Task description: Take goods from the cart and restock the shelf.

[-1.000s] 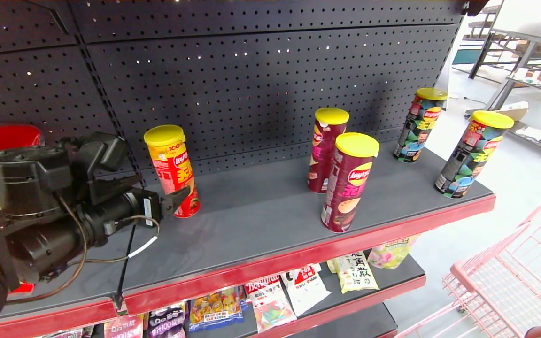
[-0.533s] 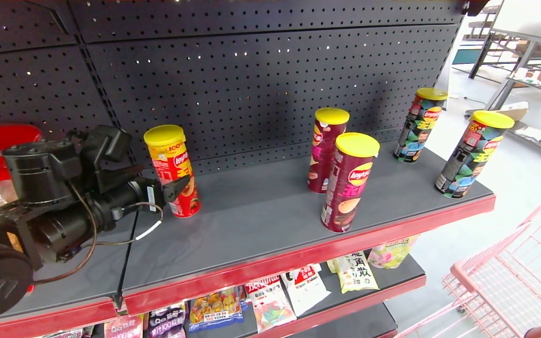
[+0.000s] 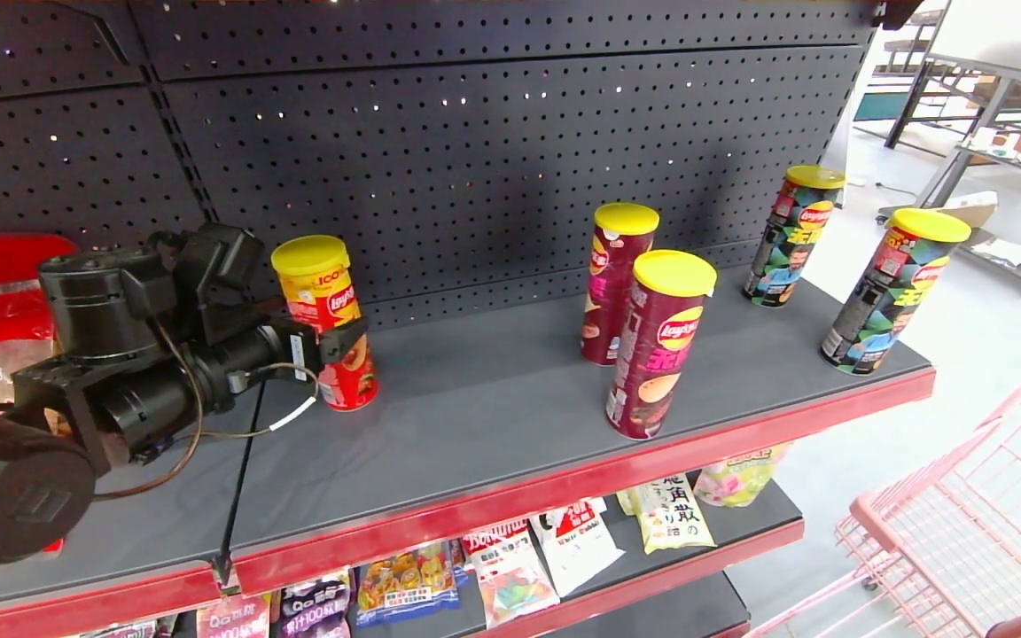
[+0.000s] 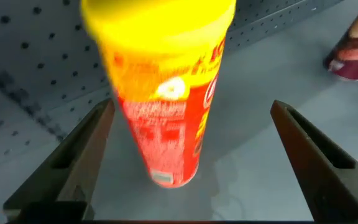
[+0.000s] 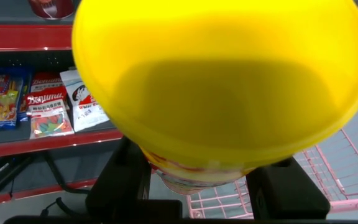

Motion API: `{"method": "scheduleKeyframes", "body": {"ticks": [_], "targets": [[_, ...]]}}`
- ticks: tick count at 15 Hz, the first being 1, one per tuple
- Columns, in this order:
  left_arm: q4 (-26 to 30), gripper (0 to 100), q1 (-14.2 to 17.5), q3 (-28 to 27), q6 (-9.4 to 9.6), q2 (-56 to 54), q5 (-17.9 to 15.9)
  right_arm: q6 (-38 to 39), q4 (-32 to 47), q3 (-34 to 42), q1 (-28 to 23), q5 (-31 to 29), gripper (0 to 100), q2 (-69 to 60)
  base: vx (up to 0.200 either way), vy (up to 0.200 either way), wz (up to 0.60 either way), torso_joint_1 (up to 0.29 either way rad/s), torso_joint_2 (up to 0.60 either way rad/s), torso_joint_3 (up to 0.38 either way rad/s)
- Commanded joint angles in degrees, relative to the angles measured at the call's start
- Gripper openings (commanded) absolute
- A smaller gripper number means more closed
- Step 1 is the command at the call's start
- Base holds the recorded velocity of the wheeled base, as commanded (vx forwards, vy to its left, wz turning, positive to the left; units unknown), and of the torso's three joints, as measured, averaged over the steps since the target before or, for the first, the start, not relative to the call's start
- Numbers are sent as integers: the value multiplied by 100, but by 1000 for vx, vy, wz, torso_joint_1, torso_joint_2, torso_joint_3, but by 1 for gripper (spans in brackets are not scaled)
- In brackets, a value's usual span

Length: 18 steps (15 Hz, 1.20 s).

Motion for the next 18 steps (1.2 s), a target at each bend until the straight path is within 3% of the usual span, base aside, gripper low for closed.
{"method": "scheduleKeyframes", "body": {"ticks": [1, 4, 7, 18], "targets": [[-2, 100, 76, -76, 116, 106, -83, -4, -4, 1, -2, -1, 0, 80, 0, 0, 0, 0, 0, 0], [-266, 100, 235, -94, 388, 335, -294, -4, -4, -8, -2, -1, 0, 115, 0, 0, 0, 0, 0, 0], [-723, 100, 235, -129, 397, 590, -294, -4, -4, -8, -2, -1, 0, 159, 0, 0, 0, 0, 0, 0], [-767, 100, 226, -542, 370, 915, -241, -4, -4, -17, -2, -1, 0, 247, 0, 0, 0, 0, 0, 0]]}}
